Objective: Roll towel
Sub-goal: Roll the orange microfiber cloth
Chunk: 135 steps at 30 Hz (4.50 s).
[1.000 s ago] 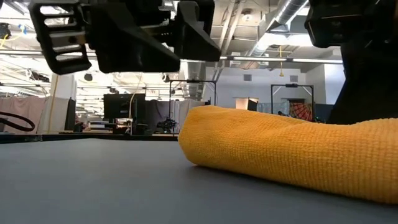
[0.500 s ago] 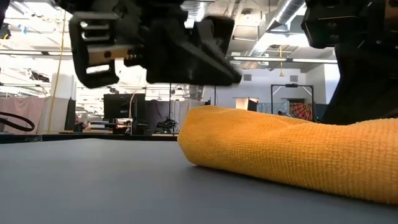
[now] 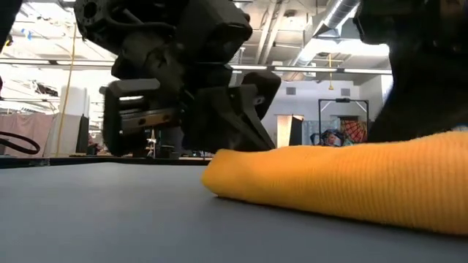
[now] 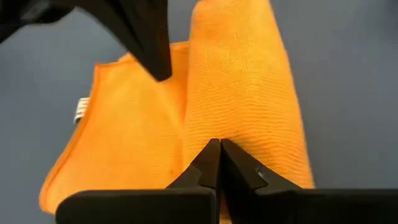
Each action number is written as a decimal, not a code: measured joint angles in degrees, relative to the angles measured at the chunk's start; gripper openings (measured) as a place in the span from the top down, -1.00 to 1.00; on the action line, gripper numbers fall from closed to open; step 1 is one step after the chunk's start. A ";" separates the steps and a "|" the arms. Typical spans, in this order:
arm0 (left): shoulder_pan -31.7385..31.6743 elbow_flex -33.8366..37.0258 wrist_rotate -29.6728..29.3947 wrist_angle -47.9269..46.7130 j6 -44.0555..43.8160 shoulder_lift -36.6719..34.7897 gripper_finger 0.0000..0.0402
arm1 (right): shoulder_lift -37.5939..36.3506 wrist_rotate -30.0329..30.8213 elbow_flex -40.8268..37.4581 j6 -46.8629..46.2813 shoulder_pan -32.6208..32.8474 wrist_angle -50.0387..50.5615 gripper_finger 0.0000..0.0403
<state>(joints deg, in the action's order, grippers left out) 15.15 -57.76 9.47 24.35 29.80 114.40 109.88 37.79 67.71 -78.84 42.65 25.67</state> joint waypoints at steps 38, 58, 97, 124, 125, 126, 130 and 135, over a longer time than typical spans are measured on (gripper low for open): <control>-3.66 -0.04 3.18 -2.18 -1.35 0.10 1.00 | 8.31 -8.04 7.00 14.00 0.17 -5.50 -0.09; -11.11 0.02 13.24 -9.16 -9.00 -3.66 0.80 | 8.59 3.57 9.77 -0.09 7.79 0.75 0.86; 6.55 -7.51 -7.42 3.59 6.03 3.99 -0.24 | 8.48 7.16 4.96 -14.33 10.47 -5.44 0.84; 3.38 -9.85 -1.07 -2.99 1.21 7.98 0.39 | 8.46 7.79 4.96 -18.70 11.26 -5.88 0.82; 3.37 -11.15 -0.49 -3.79 0.95 8.79 0.43 | 8.46 7.75 4.97 -18.72 11.26 -6.18 0.82; 3.34 -12.49 -0.08 -5.67 0.89 9.52 0.47 | 8.46 7.77 5.00 -18.80 11.27 -6.39 0.82; 3.71 -18.18 -0.74 -16.86 0.82 11.11 0.73 | 8.46 7.78 5.00 -18.83 11.79 -7.23 0.82; 3.21 -25.99 0.44 -34.19 0.95 11.20 0.94 | 8.46 9.03 5.00 -20.52 13.07 -6.57 0.82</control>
<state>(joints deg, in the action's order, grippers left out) 18.36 -83.75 9.91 -9.83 30.74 125.60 118.34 46.83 72.71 -99.36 55.72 19.10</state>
